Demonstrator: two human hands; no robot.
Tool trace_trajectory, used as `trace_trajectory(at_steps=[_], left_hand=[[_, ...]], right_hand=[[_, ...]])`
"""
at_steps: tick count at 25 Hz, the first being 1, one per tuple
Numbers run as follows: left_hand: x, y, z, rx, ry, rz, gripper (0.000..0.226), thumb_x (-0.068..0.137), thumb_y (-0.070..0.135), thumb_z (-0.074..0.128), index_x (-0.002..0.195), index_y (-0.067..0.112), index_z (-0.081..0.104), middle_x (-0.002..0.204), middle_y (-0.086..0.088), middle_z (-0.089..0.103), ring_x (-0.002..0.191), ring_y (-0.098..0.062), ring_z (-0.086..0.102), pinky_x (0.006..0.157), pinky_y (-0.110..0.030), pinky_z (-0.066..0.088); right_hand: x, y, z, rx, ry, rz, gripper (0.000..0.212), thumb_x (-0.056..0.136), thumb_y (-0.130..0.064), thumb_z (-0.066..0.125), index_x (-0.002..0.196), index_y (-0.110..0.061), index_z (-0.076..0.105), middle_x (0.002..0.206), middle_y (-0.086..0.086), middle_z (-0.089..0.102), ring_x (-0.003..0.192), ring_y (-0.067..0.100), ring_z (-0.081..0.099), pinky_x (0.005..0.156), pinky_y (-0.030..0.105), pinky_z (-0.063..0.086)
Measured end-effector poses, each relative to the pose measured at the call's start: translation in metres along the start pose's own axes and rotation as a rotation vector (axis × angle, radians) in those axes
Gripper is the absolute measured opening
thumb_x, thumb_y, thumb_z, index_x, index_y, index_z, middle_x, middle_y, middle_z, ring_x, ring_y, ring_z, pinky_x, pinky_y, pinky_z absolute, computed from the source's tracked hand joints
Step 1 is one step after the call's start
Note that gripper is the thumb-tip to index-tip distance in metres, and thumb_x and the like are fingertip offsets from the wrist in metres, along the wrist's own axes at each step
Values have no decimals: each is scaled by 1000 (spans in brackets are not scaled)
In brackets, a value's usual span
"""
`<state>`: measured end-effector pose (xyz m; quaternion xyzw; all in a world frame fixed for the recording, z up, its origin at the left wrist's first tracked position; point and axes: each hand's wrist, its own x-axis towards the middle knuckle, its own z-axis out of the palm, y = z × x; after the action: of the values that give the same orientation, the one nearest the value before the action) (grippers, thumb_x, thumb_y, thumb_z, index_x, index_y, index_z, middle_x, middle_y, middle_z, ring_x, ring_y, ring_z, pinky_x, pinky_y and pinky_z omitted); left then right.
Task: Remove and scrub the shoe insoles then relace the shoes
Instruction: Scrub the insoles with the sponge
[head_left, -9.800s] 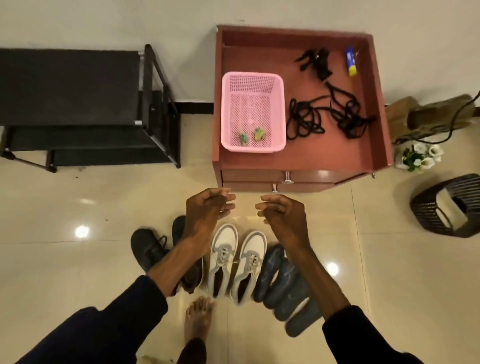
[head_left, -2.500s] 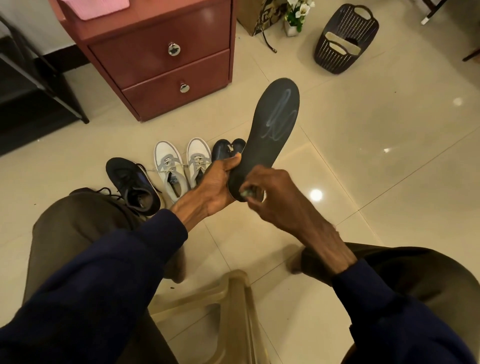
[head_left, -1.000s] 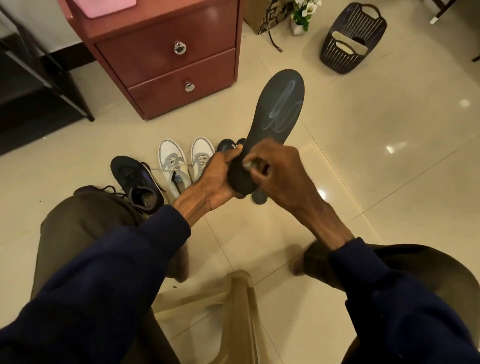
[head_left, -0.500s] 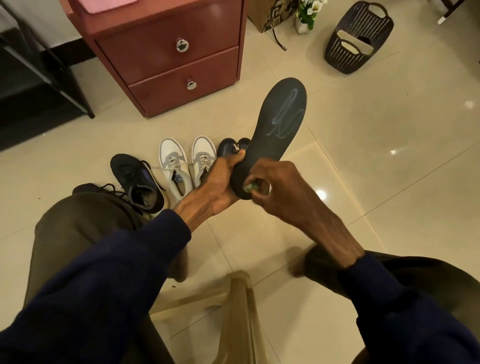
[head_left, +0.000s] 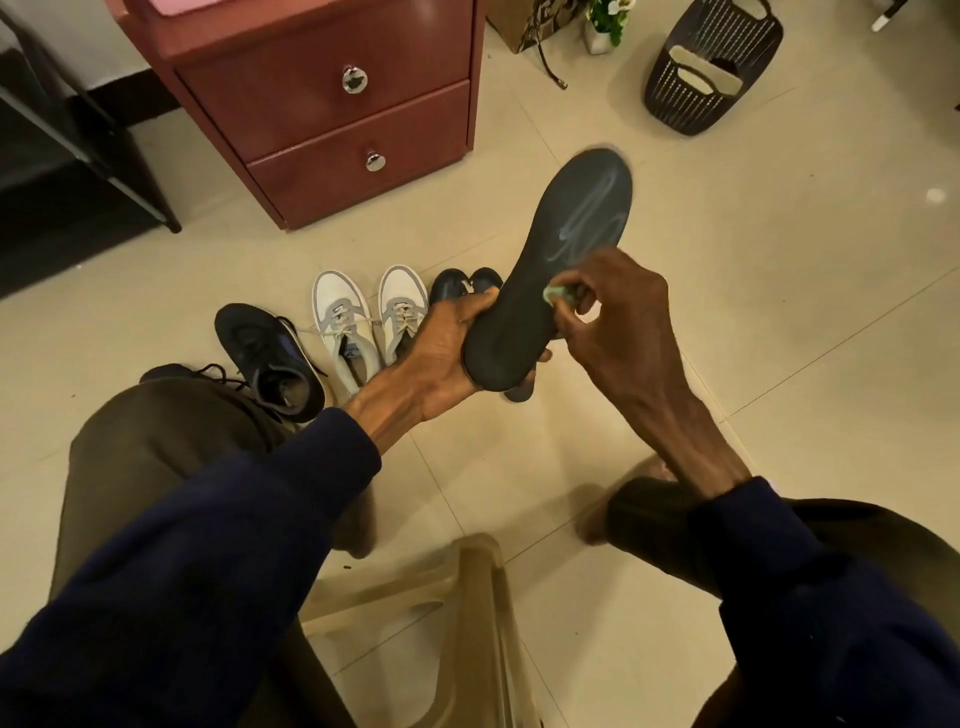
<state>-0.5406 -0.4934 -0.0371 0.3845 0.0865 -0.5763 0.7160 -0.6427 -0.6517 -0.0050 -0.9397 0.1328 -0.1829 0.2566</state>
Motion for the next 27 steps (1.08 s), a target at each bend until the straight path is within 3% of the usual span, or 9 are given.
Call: trace_trajectory(at_steps=[3,6,8,12,17,20,22,25,27], left_hand=[[-4,-1,2,35,24,-25,32,97,26,50,119,4,53,104,-16,63,80,-29,65,75,-41,51],[2,-1,-9,-38,106,41,45,106,40,52,139,10,53,133,-13,65,110,-29,67,84,-38,58],[4,1,-5,-34,109,84,53,104,45,53,147,13,50,139,-15,62,115,-35,64,86,-44,59],[1,3,3,2,125,38,49,105,49,44,96,20,83,108,-8,77,90,-29,75,75,-48,63],[2,0,0,62,188,-9,59,98,60,53,135,15,65,125,-9,72,104,-30,73,81,-40,60],[1,2,3,39,119,-15,59,101,59,47,127,11,67,109,-14,74,86,-33,72,71,-43,61],[2,1,3,39,166,-10,48,101,55,50,114,15,73,105,-10,77,84,-28,75,71,-42,62],[-4,2,3,89,224,-11,50,98,56,57,125,15,70,121,-8,75,106,-26,73,91,-40,58],[-4,4,5,90,230,14,50,99,54,56,128,15,69,122,-8,74,107,-27,73,89,-41,59]], right_hand=[[-10,-22,15,46,-85,-138,17,83,-1,76,100,-1,73,100,13,69,91,25,64,80,37,56],[-18,-37,15,182,-343,-259,14,80,-1,77,94,-3,74,94,9,69,85,21,64,75,31,54],[-12,-22,10,155,-243,-199,16,79,1,78,95,-4,75,94,9,70,82,20,63,74,33,54],[-9,-17,12,61,-21,-100,23,81,2,78,103,0,73,104,14,70,93,26,65,81,39,57],[-12,-31,9,142,-267,-237,14,80,3,75,92,-4,73,93,8,68,83,20,61,74,35,53],[0,-10,3,52,-22,-76,16,81,2,78,95,-2,74,93,12,68,82,24,63,72,43,57],[-7,-24,12,89,-66,-121,13,83,1,75,96,-1,72,96,12,67,86,25,62,76,38,55],[-21,-45,21,150,-297,-287,13,84,1,74,96,-4,72,97,8,66,90,19,59,80,23,47],[-13,-32,16,124,-195,-216,17,81,3,76,97,-3,72,97,9,66,89,20,60,78,27,49]])
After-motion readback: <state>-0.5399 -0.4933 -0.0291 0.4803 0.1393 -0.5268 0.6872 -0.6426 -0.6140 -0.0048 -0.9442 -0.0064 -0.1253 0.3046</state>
